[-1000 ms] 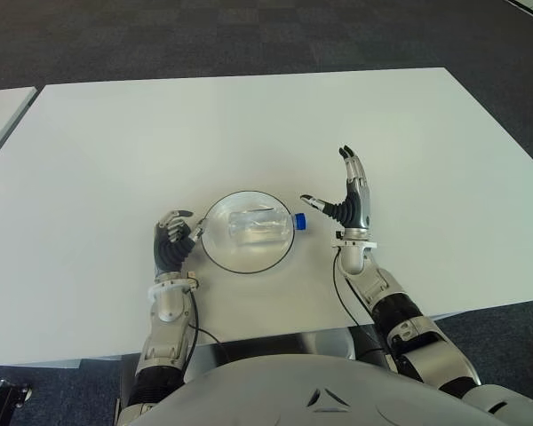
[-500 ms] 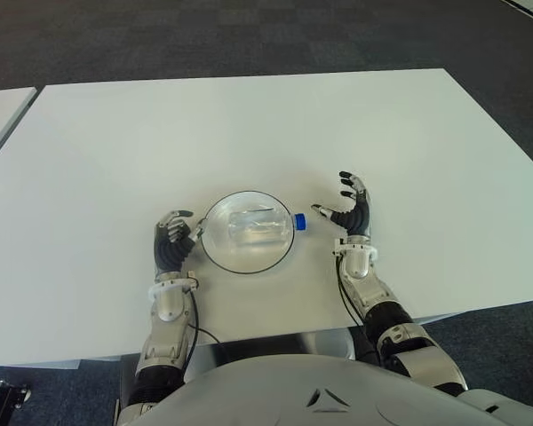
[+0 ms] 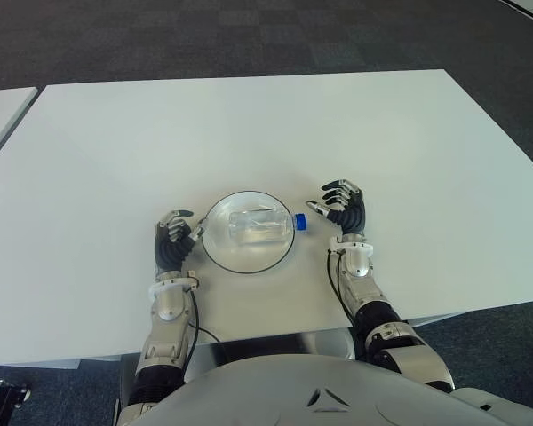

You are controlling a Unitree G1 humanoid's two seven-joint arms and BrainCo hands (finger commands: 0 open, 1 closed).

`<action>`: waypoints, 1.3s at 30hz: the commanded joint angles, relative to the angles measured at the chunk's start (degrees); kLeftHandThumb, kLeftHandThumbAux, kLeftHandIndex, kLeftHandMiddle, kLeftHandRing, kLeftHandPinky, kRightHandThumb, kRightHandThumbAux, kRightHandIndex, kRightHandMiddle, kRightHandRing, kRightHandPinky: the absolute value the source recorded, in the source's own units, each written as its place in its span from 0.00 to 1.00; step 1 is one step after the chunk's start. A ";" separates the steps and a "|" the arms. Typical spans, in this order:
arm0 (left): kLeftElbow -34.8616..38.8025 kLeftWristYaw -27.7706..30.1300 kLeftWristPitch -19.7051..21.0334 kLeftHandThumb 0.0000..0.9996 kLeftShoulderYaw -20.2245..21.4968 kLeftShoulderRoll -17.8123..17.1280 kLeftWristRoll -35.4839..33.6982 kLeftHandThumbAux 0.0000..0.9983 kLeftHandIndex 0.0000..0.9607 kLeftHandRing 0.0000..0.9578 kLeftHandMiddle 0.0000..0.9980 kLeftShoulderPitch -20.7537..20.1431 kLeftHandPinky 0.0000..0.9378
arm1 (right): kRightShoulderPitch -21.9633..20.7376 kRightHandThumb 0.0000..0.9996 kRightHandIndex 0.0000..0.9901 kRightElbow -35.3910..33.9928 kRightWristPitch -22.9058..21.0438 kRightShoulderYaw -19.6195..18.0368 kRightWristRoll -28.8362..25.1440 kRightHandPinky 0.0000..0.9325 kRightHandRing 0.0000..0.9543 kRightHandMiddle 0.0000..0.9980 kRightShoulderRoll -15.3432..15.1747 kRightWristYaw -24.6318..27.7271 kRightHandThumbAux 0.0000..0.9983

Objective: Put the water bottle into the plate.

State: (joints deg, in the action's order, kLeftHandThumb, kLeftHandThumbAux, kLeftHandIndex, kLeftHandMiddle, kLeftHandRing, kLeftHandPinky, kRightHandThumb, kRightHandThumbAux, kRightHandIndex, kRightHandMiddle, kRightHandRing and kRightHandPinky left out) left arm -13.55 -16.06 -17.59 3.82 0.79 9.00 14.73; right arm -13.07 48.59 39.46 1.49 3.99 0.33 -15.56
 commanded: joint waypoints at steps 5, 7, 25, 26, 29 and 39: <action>-1.70 0.34 2.71 0.71 0.04 0.19 -0.22 0.72 0.46 0.79 0.76 1.26 0.79 | 2.05 0.63 0.44 3.71 -2.43 -2.72 -3.46 0.63 0.62 0.59 2.11 4.81 0.76; -1.86 0.47 2.39 0.71 0.02 0.08 -0.26 0.72 0.46 0.79 0.76 1.23 0.79 | 2.07 0.66 0.44 3.81 -2.68 -3.19 -3.79 0.63 0.62 0.60 2.37 5.51 0.74; -2.29 0.80 2.08 0.71 -0.20 -0.50 -0.31 0.72 0.45 0.78 0.76 0.87 0.78 | 2.56 0.71 0.44 4.02 -2.72 -6.32 -6.83 0.69 0.68 0.65 4.39 10.84 0.73; -2.33 0.78 2.06 0.71 -0.17 -0.51 -0.32 0.72 0.45 0.78 0.76 0.83 0.78 | 2.56 0.71 0.44 4.05 -2.76 -6.38 -6.87 0.69 0.68 0.65 4.43 10.98 0.73; -2.27 0.80 2.17 0.71 -0.15 -0.49 -0.36 0.72 0.45 0.79 0.76 0.82 0.78 | 2.54 0.71 0.44 4.13 -2.88 -6.51 -6.88 0.69 0.68 0.65 4.51 11.21 0.73; -2.03 1.08 2.44 0.71 -0.18 -0.56 -0.48 0.72 0.45 0.79 0.76 0.89 0.79 | 2.46 0.71 0.44 4.32 -3.06 -6.86 -6.90 0.70 0.68 0.66 4.75 11.70 0.73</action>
State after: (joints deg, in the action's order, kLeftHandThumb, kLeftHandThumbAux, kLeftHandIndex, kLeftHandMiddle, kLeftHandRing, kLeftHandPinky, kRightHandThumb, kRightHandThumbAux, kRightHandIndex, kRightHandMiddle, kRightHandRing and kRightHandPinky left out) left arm -13.69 -16.03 -17.64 3.68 0.24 9.00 14.48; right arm -13.54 49.70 39.61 -5.03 -2.13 3.44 -4.12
